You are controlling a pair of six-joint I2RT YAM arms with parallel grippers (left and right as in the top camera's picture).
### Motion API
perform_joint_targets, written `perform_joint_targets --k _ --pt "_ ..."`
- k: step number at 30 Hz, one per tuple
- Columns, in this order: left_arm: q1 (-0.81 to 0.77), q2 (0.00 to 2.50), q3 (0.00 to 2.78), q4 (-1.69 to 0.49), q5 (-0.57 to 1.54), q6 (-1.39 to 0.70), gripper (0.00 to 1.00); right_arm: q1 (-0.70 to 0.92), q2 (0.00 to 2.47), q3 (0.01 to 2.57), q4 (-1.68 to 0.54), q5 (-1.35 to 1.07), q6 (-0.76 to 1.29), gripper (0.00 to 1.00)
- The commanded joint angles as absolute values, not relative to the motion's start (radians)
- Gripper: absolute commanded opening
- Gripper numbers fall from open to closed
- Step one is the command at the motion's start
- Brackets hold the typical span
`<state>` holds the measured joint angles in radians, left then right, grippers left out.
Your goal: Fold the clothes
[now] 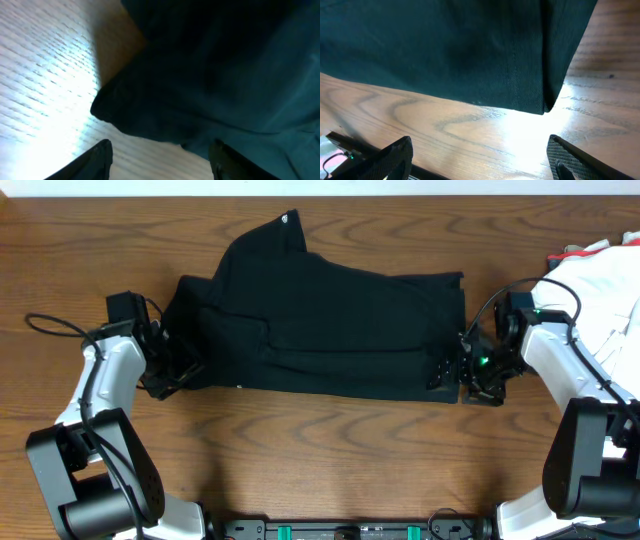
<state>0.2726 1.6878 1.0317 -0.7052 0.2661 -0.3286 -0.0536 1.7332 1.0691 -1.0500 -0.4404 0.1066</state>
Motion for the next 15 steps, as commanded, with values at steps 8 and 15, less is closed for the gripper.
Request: perform_joint_targets --k 8,15 --pt "0.274 1.800 1.018 -0.622 0.232 -0.444 0.50 -0.025 1.726 1.045 -1.039 -0.464 0.123 0.84" --pt "0.274 1.834 1.018 -0.612 0.224 -0.443 0.13 -0.025 1.726 1.043 -1.016 -0.461 0.127 0.83"
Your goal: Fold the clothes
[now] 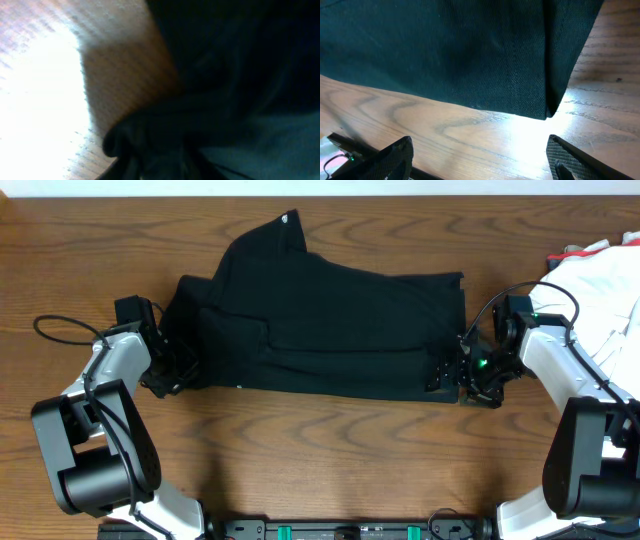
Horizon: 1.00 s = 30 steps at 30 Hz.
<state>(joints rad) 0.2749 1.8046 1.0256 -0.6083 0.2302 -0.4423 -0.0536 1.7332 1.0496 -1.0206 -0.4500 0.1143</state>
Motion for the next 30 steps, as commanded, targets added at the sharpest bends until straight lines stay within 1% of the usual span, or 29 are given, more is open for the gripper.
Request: perform_joint_targets --k 1,3,6,10,12,16,20,21,22,23,24,25,26,28,30 --pt "0.274 1.833 1.018 -0.616 0.224 -0.443 0.09 -0.025 1.726 1.037 -1.004 -0.460 0.127 0.82" --pt "0.274 1.832 1.018 -0.627 0.224 -0.439 0.06 -0.025 1.726 1.021 -0.969 -0.459 0.146 0.80" --pt "0.274 1.831 1.018 -0.644 0.224 -0.411 0.06 -0.025 1.727 0.985 -0.920 -0.461 0.199 0.76" --pt "0.274 1.830 1.018 -0.654 0.223 -0.393 0.06 -0.025 1.727 0.946 -0.852 -0.460 0.249 0.75" --pt "0.274 1.830 1.018 -0.657 0.223 -0.392 0.06 -0.025 1.727 0.925 -0.789 -0.460 0.299 0.72" --pt "0.274 1.829 1.018 -0.662 0.224 -0.377 0.06 -0.025 1.727 0.866 -0.653 -0.459 0.430 0.70" --pt "0.274 1.829 1.018 -0.684 0.223 -0.355 0.06 -0.025 1.727 0.815 -0.522 -0.460 0.481 0.65" --pt "0.274 1.829 1.019 -0.692 0.223 -0.350 0.06 -0.025 1.727 0.809 -0.506 -0.460 0.486 0.61" --pt "0.274 1.829 1.019 -0.698 0.223 -0.348 0.06 -0.025 1.727 0.805 -0.499 -0.459 0.486 0.52" --pt "0.274 1.829 1.019 -0.703 0.223 -0.348 0.06 -0.025 1.727 0.806 -0.499 -0.459 0.485 0.45" --pt "0.274 1.829 1.019 -0.706 0.223 -0.348 0.06 -0.025 1.727 0.806 -0.502 -0.451 0.485 0.39" --pt "0.274 1.828 1.019 -0.710 0.223 -0.348 0.06 -0.025 1.727 0.806 -0.509 -0.442 0.484 0.35" --pt "0.275 1.827 1.019 -0.714 0.223 -0.348 0.06 -0.025 1.727 0.806 -0.518 -0.432 0.476 0.27" --pt "0.275 1.821 1.019 -0.725 0.223 -0.347 0.06 -0.025 1.727 0.806 -0.540 -0.406 0.455 0.17" --pt "0.279 1.807 1.019 -0.740 0.222 -0.336 0.06 -0.026 1.726 0.806 -0.573 -0.359 0.443 0.11"
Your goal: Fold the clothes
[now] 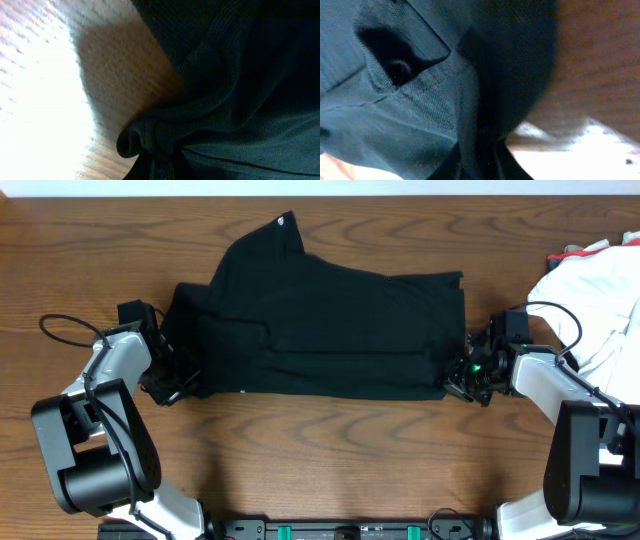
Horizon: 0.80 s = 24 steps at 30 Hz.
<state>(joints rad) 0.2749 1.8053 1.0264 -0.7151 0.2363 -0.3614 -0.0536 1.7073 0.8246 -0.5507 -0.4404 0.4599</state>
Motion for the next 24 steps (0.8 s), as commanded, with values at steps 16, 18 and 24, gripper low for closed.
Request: perform_joint_targets --k 16,18,24 --pt "0.421 1.651 1.019 -0.970 0.137 -0.300 0.06 -0.053 1.658 0.806 -0.871 -0.049 0.362 0.08" --pt "0.420 1.651 1.019 -1.000 0.137 -0.300 0.06 -0.053 1.640 0.806 -0.906 -0.048 0.350 0.09" --pt "0.421 1.651 1.019 -1.026 0.137 -0.299 0.23 -0.053 1.597 0.806 -0.897 -0.049 0.339 0.55"
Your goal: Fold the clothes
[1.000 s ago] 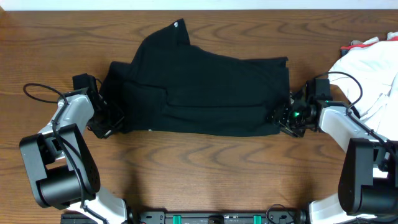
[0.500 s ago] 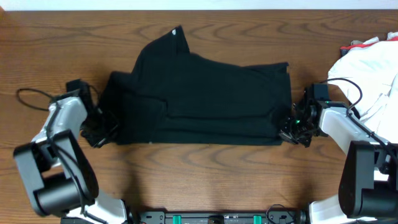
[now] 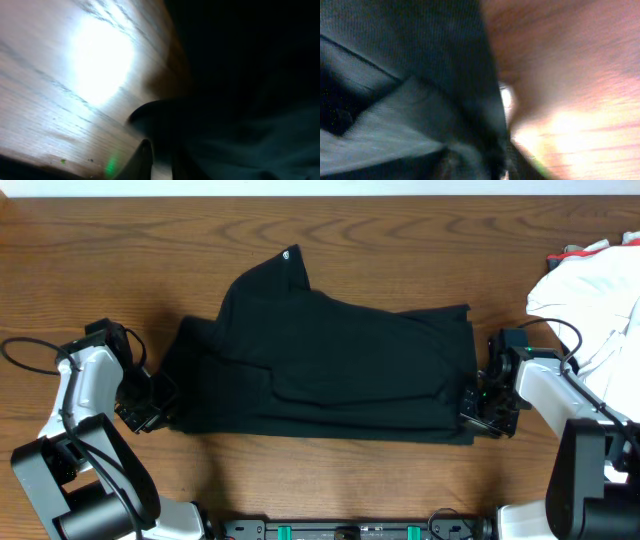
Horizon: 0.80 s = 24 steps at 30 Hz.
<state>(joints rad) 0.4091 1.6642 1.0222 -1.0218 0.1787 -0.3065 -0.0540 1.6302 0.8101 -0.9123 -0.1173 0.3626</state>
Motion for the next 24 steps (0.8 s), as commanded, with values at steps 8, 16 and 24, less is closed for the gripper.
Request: perform_joint_targets --k 8,16,24 --pt "0.419 1.645 1.102 -1.076 0.160 -0.258 0.44 -0.101 1.580 0.838 -0.736 -0.105 0.344 0.86" --pt "0.314 1.619 1.282 -0.970 0.397 -0.035 0.50 -0.134 1.580 0.894 -0.550 -0.380 0.245 0.75" --pt "0.061 1.687 1.289 -0.506 0.392 0.192 0.56 -0.130 1.580 0.896 -0.545 -0.464 0.246 0.74"
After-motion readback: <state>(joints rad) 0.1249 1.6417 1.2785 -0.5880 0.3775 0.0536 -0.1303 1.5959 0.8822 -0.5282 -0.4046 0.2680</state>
